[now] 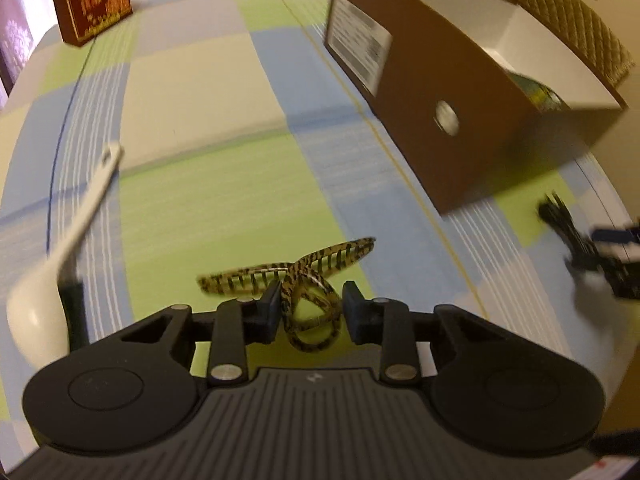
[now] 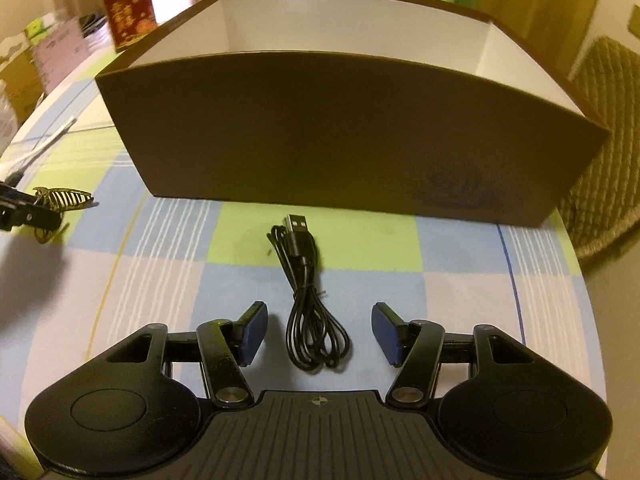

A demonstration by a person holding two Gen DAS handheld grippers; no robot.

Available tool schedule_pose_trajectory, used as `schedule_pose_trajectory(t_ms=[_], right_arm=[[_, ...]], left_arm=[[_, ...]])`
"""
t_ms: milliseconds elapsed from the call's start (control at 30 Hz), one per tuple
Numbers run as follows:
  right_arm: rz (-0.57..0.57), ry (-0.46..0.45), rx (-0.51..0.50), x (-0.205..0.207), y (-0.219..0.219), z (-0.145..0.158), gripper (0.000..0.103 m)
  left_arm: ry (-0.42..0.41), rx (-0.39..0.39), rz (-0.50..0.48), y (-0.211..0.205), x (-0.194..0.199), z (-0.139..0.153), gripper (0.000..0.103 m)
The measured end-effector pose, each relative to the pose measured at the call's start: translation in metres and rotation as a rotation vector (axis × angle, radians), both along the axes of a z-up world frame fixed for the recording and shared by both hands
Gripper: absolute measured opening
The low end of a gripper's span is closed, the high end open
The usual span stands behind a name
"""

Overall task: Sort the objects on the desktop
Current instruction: 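Grasp the leopard-print hair clip with the left gripper while the right gripper holds the cable, then carry the cable and hair clip toward the brown box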

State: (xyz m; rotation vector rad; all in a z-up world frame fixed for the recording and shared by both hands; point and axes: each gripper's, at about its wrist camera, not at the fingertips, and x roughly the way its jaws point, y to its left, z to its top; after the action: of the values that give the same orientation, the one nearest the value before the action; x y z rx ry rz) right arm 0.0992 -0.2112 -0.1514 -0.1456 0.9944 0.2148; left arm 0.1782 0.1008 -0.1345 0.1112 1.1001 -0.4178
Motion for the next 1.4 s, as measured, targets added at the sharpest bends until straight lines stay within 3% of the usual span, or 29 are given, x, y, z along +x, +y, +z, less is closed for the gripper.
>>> schedule_pose_trajectory(t_ms=[133, 200, 267, 667, 1400], right_arm=[[0.044, -0.013, -0.011, 0.007, 0.004, -0.004, 0.049], [0.095, -0.014, -0.004, 0.006, 0.008, -0.004, 0.027], [0.131, -0.01, -0.023, 0.004, 0.014, -0.003, 0.015], [0.161, 0.048, 0.08, -0.011, 0.0, 0.008, 0.014], [0.166, 0.034, 0.205, -0.013, -0.036, 0.042, 0.014]], left_arm=[[-0.016, 0.01, 0.0, -0.01, -0.009, -0.001, 0.034], [-0.032, 0.022, 0.01, -0.014, -0.009, -0.002, 0.034], [-0.049, 0.036, 0.015, -0.018, -0.009, -0.001, 0.029], [-0.054, 0.084, 0.035, -0.033, -0.036, 0.018, 0.027], [-0.121, 0.001, -0.007, -0.088, -0.077, 0.068, 0.027]])
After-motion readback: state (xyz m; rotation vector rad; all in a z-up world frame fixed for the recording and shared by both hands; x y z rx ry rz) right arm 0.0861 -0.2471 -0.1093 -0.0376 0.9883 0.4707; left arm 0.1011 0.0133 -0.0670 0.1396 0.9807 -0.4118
